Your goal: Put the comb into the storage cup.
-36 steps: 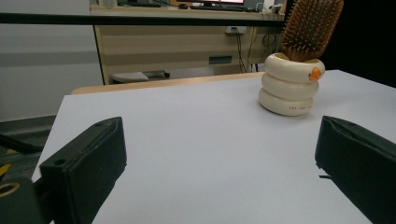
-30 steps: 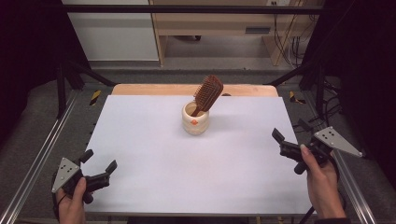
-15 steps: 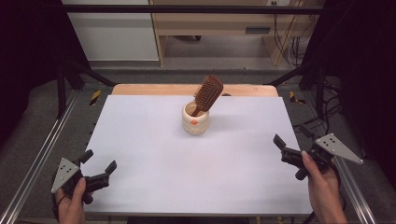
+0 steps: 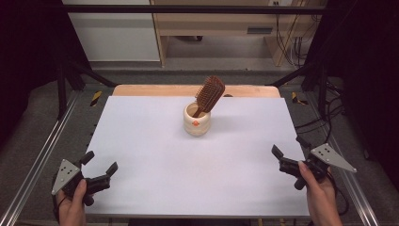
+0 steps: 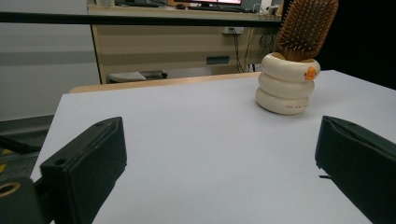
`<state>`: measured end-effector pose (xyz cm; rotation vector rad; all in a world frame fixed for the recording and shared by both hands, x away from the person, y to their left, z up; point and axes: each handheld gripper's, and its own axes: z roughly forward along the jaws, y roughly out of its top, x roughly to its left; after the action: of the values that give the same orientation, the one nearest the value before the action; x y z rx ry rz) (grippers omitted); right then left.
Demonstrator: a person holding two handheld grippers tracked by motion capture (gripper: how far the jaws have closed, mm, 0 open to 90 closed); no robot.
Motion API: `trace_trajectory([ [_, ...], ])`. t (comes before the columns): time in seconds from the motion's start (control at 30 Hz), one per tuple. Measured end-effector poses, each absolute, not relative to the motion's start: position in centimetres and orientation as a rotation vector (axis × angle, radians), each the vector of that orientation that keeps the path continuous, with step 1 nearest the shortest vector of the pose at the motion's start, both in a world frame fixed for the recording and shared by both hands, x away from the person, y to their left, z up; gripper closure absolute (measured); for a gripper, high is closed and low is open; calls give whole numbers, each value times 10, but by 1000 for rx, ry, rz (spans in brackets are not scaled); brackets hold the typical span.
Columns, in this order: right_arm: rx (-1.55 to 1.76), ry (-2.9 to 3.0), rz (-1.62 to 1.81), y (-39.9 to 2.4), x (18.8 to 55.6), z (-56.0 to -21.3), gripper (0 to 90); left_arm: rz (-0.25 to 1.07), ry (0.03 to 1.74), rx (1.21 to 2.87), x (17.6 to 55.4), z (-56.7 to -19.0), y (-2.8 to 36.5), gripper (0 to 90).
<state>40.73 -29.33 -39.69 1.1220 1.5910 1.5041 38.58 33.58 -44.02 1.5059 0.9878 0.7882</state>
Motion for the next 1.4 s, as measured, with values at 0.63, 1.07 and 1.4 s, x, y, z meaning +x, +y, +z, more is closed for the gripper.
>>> trace_trajectory([
  [0.63, 1145, 1658, 1483, -287, 403, -427, 26, 786, 983, 1509, 386, -440, 335, 23],
  [1.07, 1148, 1699, 1483, -277, 404, -438, 27, 786, 978, 1512, 386, -440, 335, 23],
  [1.4, 1145, 1734, 1486, -267, 406, -447, 27, 784, 971, 1516, 386, -441, 333, 23],
])
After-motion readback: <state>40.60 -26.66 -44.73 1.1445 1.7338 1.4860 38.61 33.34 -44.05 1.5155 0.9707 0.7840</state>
